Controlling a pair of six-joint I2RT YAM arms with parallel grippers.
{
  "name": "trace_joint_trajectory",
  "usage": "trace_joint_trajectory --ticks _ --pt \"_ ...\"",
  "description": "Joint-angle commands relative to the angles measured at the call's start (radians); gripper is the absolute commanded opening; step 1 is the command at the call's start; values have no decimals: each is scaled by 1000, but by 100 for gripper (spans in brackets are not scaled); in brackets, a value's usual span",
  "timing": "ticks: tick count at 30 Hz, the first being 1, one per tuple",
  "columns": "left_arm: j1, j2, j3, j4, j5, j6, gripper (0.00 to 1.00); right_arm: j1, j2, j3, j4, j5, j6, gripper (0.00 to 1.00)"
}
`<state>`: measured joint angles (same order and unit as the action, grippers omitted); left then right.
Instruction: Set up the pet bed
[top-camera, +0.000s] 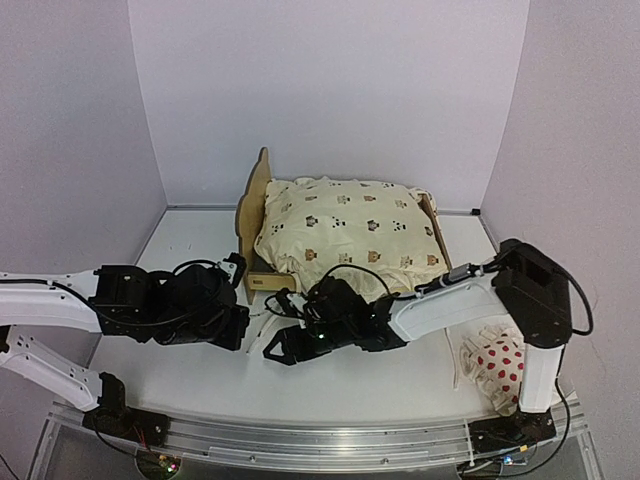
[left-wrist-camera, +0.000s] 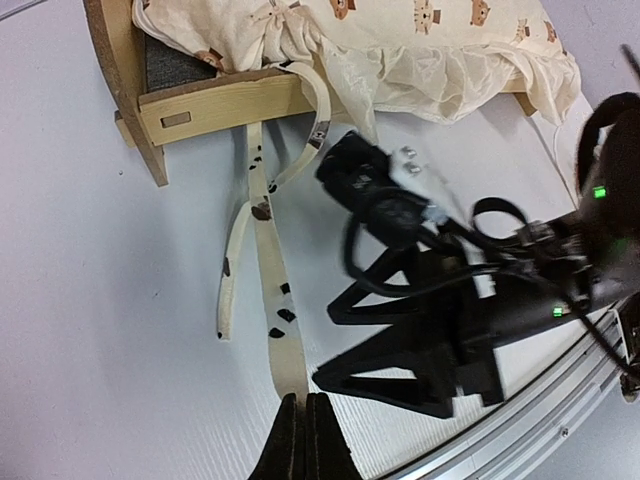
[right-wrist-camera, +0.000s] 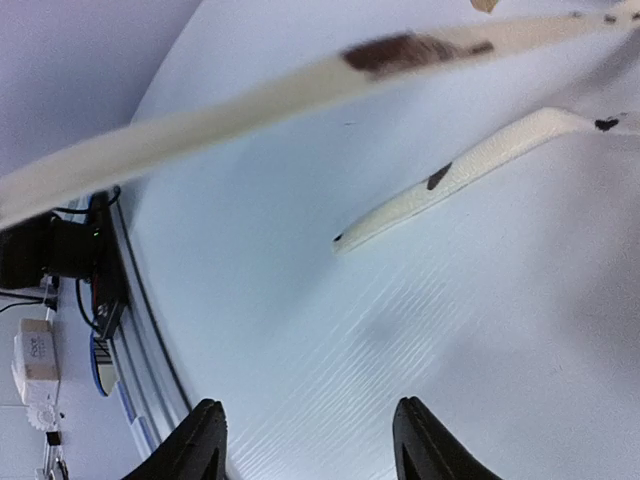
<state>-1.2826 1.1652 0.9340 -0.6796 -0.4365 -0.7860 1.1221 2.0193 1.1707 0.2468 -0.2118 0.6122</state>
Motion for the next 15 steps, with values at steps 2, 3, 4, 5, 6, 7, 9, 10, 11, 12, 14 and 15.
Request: trace_joint_trajectory --ticks 2,3,4,5,6,7,9,10,11,12,14,15 --pt "5 -6 -9 35 29 -5 0 -8 -199 -104 -85 1 -58 63" --pt "5 -2 -13 45 36 -4 0 -11 -224 -117 -99 17 -60 64" --pt "4 4 -18 57 46 -4 0 -13 -238 -130 -114 41 -61 64" --pt "4 12 -23 67 60 -4 0 -16 -259 -141 -129 70 -62 64" --pt "5 24 -27 79 72 -4 0 -20 -275 -149 -143 93 -62 64" --pt "6 34 -33 90 81 -5 0 -24 -287 -151 -159 135 -61 64" --pt "5 59 -38 115 97 -6 0 -29 -308 -151 -195 198 -63 63" --pt "5 73 -42 131 107 -6 0 -31 -317 -151 -205 227 -67 63" --pt "4 87 -46 152 114 -5 0 -34 -323 -150 -212 253 -69 63" --pt "4 101 -49 173 121 -3 0 -36 -327 -151 -213 273 -69 62" --pt "5 133 -50 208 139 2 0 -41 -331 -147 -217 303 -68 61" --pt "5 151 -49 220 147 3 0 -44 -331 -144 -218 316 -67 61"
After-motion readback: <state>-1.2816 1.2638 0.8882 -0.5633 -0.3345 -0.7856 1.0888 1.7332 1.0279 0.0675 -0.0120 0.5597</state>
